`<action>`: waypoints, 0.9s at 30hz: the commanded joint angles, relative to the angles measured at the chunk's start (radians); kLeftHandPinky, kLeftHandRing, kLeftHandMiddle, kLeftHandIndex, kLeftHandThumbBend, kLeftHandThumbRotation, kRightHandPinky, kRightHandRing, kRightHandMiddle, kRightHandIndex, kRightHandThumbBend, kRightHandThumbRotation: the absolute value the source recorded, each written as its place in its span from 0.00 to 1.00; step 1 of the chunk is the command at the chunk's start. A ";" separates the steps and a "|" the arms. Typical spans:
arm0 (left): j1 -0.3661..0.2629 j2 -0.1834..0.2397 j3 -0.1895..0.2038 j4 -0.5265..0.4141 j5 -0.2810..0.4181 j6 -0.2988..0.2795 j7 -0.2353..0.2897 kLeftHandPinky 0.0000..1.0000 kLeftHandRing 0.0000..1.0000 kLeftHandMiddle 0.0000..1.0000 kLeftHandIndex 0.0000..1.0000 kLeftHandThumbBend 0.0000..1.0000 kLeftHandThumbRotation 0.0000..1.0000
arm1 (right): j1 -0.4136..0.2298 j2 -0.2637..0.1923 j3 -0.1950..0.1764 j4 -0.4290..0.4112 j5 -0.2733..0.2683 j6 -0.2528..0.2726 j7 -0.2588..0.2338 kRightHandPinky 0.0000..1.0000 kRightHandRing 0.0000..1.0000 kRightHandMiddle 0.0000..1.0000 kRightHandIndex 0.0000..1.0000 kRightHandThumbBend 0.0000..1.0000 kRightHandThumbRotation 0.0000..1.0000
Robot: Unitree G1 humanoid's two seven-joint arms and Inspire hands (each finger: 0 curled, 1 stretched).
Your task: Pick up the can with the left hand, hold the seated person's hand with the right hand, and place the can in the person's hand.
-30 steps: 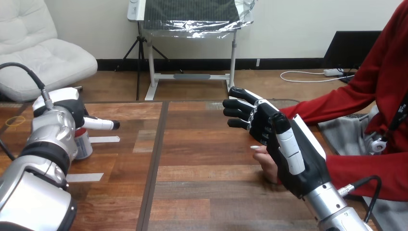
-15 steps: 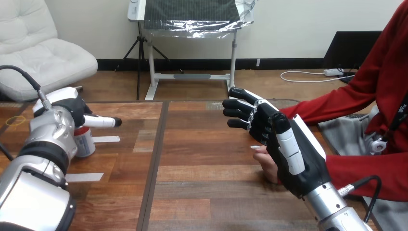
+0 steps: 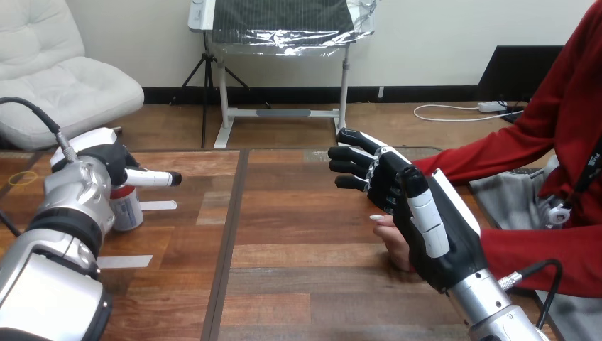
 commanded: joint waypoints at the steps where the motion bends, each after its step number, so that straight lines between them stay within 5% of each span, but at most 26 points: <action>1: -0.053 0.010 0.010 -0.043 -0.006 -0.017 0.000 0.62 0.79 0.83 0.82 0.77 0.71 | -0.066 0.004 -0.002 -0.016 0.013 -0.017 -0.003 0.81 0.84 0.83 0.87 0.76 1.00; 27: -0.046 0.043 0.044 -0.149 -0.032 -0.065 -0.016 0.68 0.82 0.84 0.82 0.74 0.66 | -0.072 0.007 -0.003 -0.004 0.010 -0.022 -0.005 0.81 0.84 0.83 0.87 0.75 1.00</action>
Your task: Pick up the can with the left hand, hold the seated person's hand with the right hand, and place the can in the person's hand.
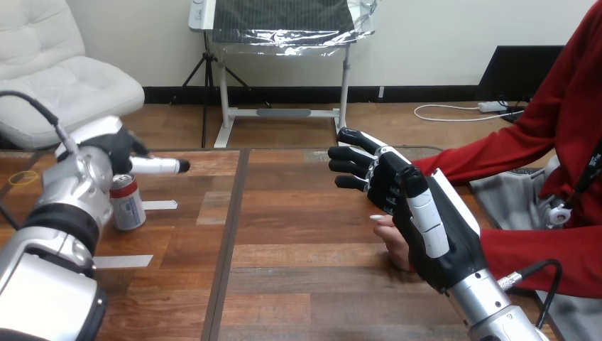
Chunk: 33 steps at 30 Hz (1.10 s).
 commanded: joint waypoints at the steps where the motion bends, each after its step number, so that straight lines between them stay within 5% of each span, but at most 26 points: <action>1: -0.044 0.025 0.007 -0.082 0.001 -0.018 -0.005 0.68 0.82 0.84 0.82 0.74 0.66 | -0.072 0.006 -0.002 -0.005 0.010 -0.022 -0.005 0.81 0.84 0.83 0.87 0.75 1.00; 33: 0.048 0.074 0.030 -0.358 0.005 0.038 -0.113 0.62 0.77 0.82 0.81 0.77 0.66 | -0.073 0.006 -0.007 0.002 0.011 -0.024 -0.008 0.82 0.84 0.84 0.88 0.75 1.00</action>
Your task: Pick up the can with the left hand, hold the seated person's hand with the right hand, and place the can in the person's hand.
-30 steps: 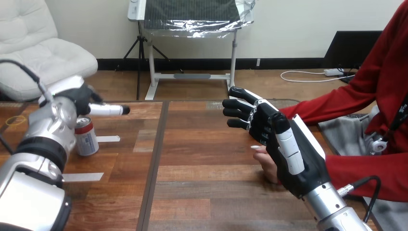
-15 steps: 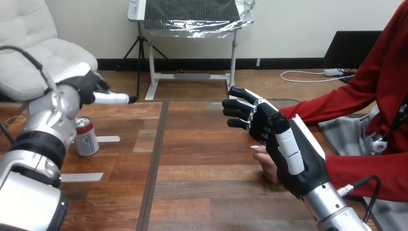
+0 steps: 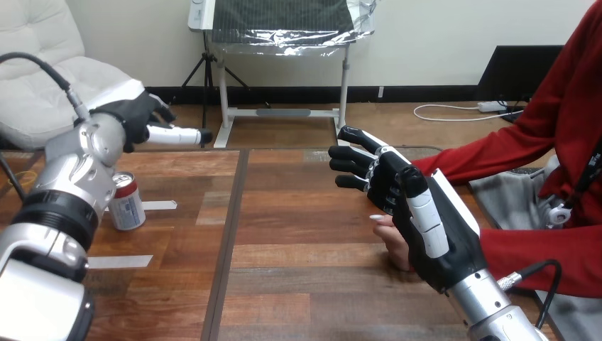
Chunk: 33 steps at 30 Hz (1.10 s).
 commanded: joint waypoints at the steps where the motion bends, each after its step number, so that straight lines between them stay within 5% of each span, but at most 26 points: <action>1: 0.012 0.036 0.012 -0.094 0.008 0.019 -0.011 0.62 0.77 0.82 0.81 0.77 0.66 | -0.073 0.005 -0.007 0.000 0.012 -0.023 -0.007 0.82 0.84 0.84 0.88 0.75 1.00; 17: 0.055 0.052 0.016 -0.178 0.021 0.040 -0.005 0.66 0.81 0.84 0.82 0.77 0.67 | -0.077 0.001 -0.007 0.007 0.014 -0.026 0.001 0.83 0.85 0.84 0.88 0.75 1.00; 33: 0.065 0.044 0.024 -0.161 0.063 0.025 0.158 0.73 0.83 0.84 0.84 0.76 0.61 | -0.076 0.001 -0.008 0.008 0.016 -0.024 0.000 0.83 0.84 0.84 0.87 0.76 1.00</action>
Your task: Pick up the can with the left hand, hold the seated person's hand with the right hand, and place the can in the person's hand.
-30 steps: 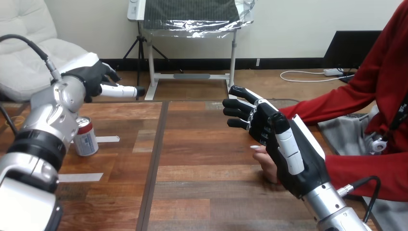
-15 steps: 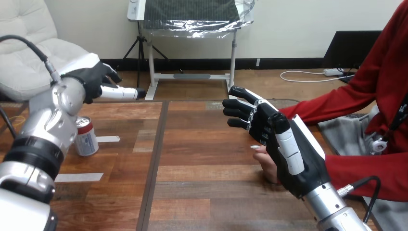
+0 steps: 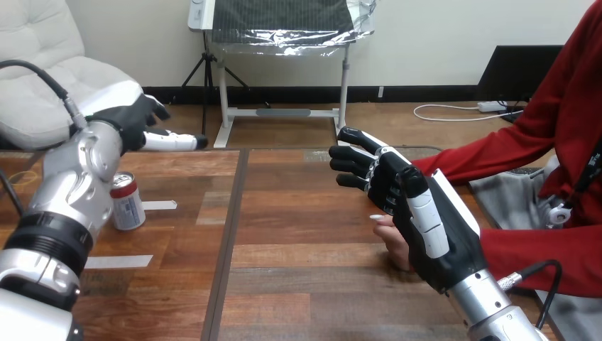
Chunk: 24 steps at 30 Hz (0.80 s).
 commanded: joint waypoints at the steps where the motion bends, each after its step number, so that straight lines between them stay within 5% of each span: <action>1: -0.031 0.021 0.020 -0.030 0.021 -0.015 0.074 0.73 0.83 0.85 0.84 0.76 0.60 | -0.075 0.001 -0.008 0.006 0.016 -0.020 0.000 0.83 0.84 0.84 0.87 0.76 1.00; 6: -0.047 0.028 -0.003 0.012 0.038 -0.039 0.102 0.76 0.86 0.87 0.85 0.76 0.59 | -0.075 0.002 -0.008 0.007 0.017 -0.021 0.002 0.83 0.84 0.84 0.87 0.76 1.00; 14: -0.074 0.024 -0.012 0.099 0.057 -0.074 0.122 0.89 0.91 0.92 0.91 0.75 0.76 | -0.073 0.003 -0.007 0.005 0.015 -0.020 -0.002 0.83 0.84 0.84 0.87 0.76 1.00; 24: -0.115 0.003 -0.034 0.226 0.085 -0.082 0.177 0.93 0.94 0.96 0.94 0.78 0.90 | -0.069 0.003 -0.005 0.000 0.011 -0.024 -0.003 0.83 0.85 0.84 0.87 0.76 1.00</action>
